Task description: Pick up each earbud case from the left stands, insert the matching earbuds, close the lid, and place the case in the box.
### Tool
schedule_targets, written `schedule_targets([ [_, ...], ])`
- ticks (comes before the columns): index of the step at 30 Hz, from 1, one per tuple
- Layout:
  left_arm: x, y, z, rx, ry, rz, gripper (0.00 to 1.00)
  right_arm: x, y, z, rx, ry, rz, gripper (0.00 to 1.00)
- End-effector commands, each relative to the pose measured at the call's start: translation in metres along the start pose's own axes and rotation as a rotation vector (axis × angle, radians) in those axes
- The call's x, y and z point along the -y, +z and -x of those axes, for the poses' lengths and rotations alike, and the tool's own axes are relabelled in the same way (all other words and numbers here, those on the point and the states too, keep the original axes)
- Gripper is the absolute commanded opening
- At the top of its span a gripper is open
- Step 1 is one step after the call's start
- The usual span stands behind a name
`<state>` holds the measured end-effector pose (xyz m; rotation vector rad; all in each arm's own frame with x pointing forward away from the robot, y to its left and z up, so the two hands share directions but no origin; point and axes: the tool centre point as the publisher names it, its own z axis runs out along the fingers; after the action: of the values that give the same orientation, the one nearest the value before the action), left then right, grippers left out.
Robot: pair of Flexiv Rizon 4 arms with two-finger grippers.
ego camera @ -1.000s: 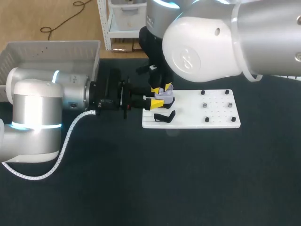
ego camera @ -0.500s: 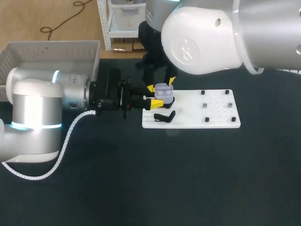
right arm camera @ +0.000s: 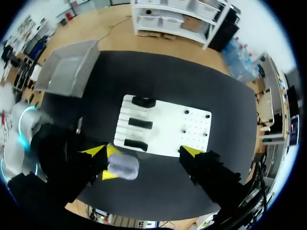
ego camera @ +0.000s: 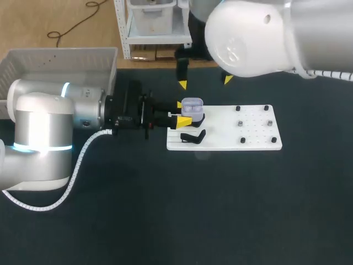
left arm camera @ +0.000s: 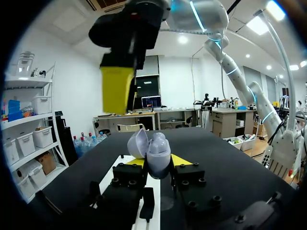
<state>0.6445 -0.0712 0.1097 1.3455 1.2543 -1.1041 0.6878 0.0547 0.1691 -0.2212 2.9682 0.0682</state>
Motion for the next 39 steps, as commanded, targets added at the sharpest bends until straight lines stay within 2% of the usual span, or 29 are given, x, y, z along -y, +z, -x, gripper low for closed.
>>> schedule_targets([
  [1, 0.000, 0.000, 0.000, 0.000, 0.000, 0.000, 0.00, 0.000, 0.012, 0.016, -0.015, 0.014, -0.019, 1.00],
  [7, 0.000, 0.000, 0.000, 0.000, 0.000, 0.000, 0.00, 0.012, 0.028, 0.019, -0.048, 0.039, -0.047, 1.00],
  [13, 0.000, 0.000, 0.000, 0.000, 0.000, 0.000, 0.00, 0.020, 0.037, 0.005, -0.090, 0.045, -0.057, 1.00],
  [22, 0.000, 0.000, 0.000, 0.000, 0.000, 0.000, 0.00, 0.027, 0.033, -0.016, -0.125, 0.033, -0.034, 1.00],
  [30, 0.000, 0.000, 0.000, 0.000, 0.000, 0.000, 0.00, 0.021, 0.025, -0.030, -0.149, -0.005, -0.001, 1.00],
  [34, 0.000, 0.000, 0.000, 0.000, 0.000, 0.000, 0.00, 0.020, 0.019, -0.029, -0.112, -0.003, 0.001, 1.00],
  [39, 0.000, 0.000, 0.000, 0.000, 0.000, 0.000, 0.00, 0.027, -0.014, -0.031, 0.052, -0.002, 0.008, 1.00],
])
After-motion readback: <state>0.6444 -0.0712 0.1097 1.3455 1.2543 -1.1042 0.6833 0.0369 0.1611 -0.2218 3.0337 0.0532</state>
